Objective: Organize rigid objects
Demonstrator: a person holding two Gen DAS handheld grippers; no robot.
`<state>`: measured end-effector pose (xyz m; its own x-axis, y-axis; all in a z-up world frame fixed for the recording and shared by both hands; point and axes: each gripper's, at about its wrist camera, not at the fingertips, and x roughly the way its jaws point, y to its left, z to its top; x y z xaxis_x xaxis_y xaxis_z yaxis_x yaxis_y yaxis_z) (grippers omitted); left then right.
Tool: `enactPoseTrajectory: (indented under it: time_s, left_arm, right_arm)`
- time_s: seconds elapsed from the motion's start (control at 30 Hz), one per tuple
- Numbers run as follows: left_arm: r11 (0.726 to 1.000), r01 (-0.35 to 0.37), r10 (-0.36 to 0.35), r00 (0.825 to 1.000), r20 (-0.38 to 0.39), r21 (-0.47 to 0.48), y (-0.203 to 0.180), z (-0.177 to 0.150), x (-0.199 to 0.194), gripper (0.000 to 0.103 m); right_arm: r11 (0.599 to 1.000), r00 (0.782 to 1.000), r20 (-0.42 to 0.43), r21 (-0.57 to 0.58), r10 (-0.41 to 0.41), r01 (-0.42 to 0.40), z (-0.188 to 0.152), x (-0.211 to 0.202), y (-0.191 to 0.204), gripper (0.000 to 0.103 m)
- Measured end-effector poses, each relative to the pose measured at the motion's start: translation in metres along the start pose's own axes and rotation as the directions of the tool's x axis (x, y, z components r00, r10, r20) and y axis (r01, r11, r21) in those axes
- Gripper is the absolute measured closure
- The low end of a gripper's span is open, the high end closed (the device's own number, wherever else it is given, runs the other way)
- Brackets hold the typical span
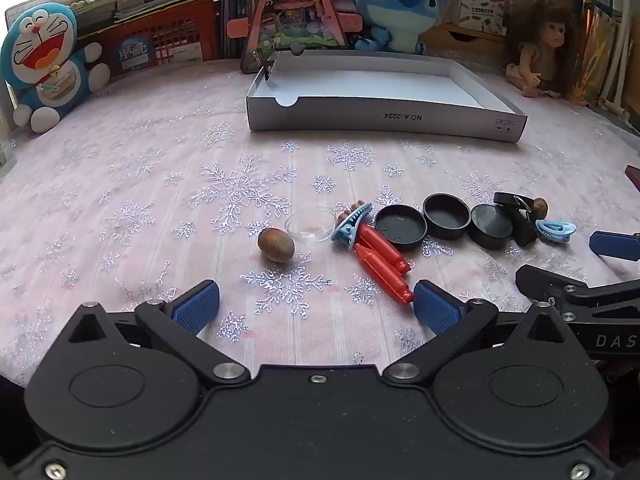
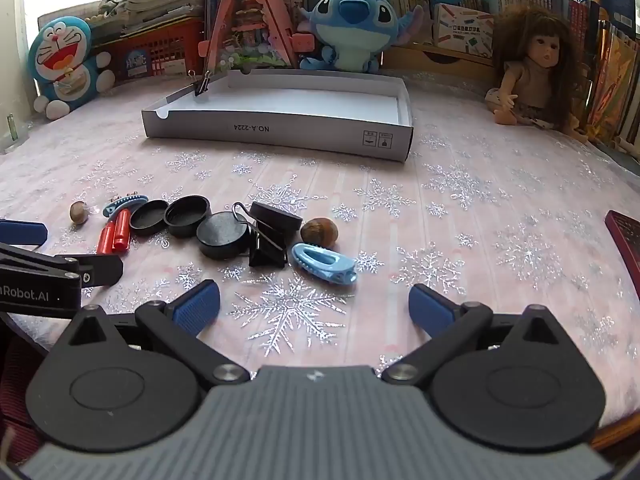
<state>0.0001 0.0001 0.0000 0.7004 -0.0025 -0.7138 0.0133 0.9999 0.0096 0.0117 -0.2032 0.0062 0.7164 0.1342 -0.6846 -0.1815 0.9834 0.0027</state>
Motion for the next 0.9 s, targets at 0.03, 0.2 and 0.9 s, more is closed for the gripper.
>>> enactPoseTrajectory:
  time_s: [0.03, 0.2, 0.9]
  left_arm:
    - [1.000, 0.000, 0.000, 1.000, 0.000, 0.000, 0.0000, 0.0000, 0.0000, 0.000]
    - [1.000, -0.001, 0.001, 1.000, 0.001, 0.000, 0.0000, -0.0001, -0.0002, 0.000]
    - [1.000, 0.000, 0.000, 1.000, 0.002, 0.000, 0.0000, 0.0000, 0.0000, 0.000]
  right_arm:
    - [1.000, 1.000, 0.002, 0.006, 0.007, -0.007, -0.0001, 0.0001, -0.0002, 0.000]
    - [1.000, 1.000, -0.001, 0.002, 0.007, -0.007, 0.0005, 0.0004, 0.0005, 0.000]
    - [1.000, 1.000, -0.004, -0.007, 0.015, -0.016, -0.0008, -0.0015, 0.0025, 0.000]
